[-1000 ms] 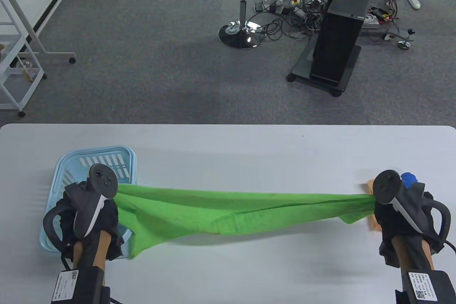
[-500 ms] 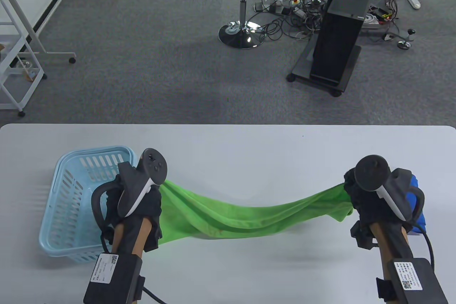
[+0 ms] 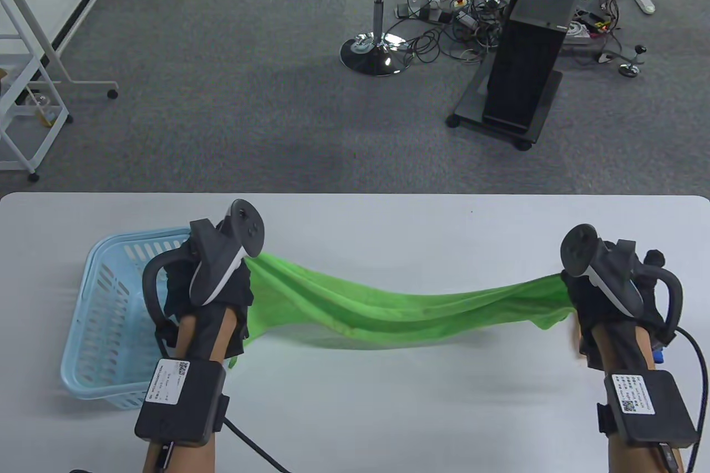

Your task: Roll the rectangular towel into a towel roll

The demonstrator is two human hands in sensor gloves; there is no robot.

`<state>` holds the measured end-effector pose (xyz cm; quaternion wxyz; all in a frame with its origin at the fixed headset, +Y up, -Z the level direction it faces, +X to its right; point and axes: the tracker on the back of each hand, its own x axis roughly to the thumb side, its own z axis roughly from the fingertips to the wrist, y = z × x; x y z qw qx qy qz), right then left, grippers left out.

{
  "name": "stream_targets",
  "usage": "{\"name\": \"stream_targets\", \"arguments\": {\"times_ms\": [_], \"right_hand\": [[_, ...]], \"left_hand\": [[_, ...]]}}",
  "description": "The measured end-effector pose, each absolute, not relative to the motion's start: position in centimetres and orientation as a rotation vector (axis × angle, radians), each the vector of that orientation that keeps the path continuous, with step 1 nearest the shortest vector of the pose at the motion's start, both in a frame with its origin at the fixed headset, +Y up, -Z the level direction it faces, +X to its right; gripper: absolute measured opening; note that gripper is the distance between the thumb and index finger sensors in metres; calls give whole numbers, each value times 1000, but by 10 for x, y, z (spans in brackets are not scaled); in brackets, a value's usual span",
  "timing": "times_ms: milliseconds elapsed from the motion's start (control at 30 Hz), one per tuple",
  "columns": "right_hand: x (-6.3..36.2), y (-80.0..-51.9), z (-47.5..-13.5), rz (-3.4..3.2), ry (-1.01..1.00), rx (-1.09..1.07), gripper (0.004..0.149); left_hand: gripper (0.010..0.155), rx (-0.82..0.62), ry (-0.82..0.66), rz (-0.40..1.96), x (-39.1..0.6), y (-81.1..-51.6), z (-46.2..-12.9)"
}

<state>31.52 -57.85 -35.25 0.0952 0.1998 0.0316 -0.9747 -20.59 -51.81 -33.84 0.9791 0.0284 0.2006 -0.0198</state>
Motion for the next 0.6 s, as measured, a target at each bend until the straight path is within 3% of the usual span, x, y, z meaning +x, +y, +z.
{"name": "stream_targets", "arguments": {"times_ms": [133, 200, 267, 300, 400, 500, 600], "right_hand": [[343, -588, -345, -2812, 123, 668, 39], [362, -594, -338, -2842, 78, 761, 39], [369, -601, -333, -3053, 123, 858, 40], [367, -601, -333, -3091, 134, 886, 40], [357, -599, -337, -3057, -108, 849, 42], [346, -592, -340, -3154, -145, 820, 44], [337, -586, -341, -3329, -148, 825, 45]], "left_hand": [[43, 65, 523, -11, -240, -523, -336], [44, 34, 597, -109, -256, -529, -333], [44, 52, 590, -116, -263, -534, -330], [44, 73, 590, -136, -260, -536, -329], [43, 89, 523, -219, -245, -537, -328], [41, -52, 510, -146, -229, -536, -329], [41, -1, 434, -1, -214, -529, -330]]}}
